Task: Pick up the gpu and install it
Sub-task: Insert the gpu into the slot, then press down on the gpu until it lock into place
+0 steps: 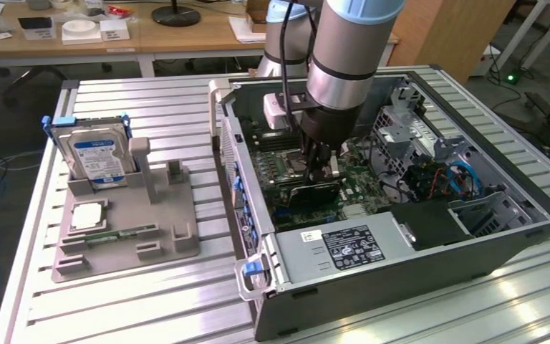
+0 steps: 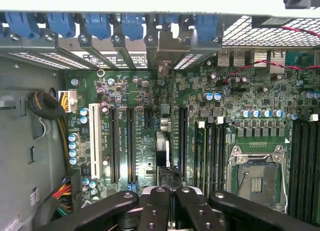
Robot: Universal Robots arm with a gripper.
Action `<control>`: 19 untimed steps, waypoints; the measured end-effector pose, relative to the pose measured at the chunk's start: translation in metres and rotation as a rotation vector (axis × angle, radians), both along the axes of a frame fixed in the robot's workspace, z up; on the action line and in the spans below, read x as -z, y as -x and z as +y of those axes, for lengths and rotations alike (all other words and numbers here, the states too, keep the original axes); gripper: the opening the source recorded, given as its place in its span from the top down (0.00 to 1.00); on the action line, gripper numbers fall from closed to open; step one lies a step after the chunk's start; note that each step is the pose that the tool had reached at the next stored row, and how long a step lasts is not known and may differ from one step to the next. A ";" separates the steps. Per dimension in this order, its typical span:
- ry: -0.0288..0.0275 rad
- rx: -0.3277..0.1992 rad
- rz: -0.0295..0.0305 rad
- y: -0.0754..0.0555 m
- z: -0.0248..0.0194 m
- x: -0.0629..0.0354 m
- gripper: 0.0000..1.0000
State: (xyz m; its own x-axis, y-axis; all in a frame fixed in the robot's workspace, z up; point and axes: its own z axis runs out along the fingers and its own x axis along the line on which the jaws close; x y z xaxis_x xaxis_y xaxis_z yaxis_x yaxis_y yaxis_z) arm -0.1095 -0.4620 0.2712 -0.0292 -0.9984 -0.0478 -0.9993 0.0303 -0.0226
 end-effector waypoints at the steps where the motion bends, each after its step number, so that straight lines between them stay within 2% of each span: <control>1: 0.0000 0.000 0.0000 0.000 0.0000 0.0000 0.89; 14: 0.0000 0.000 -0.0001 0.000 0.0001 0.0000 0.89; 19: 0.0000 0.000 -0.0004 0.012 0.0000 0.0000 0.89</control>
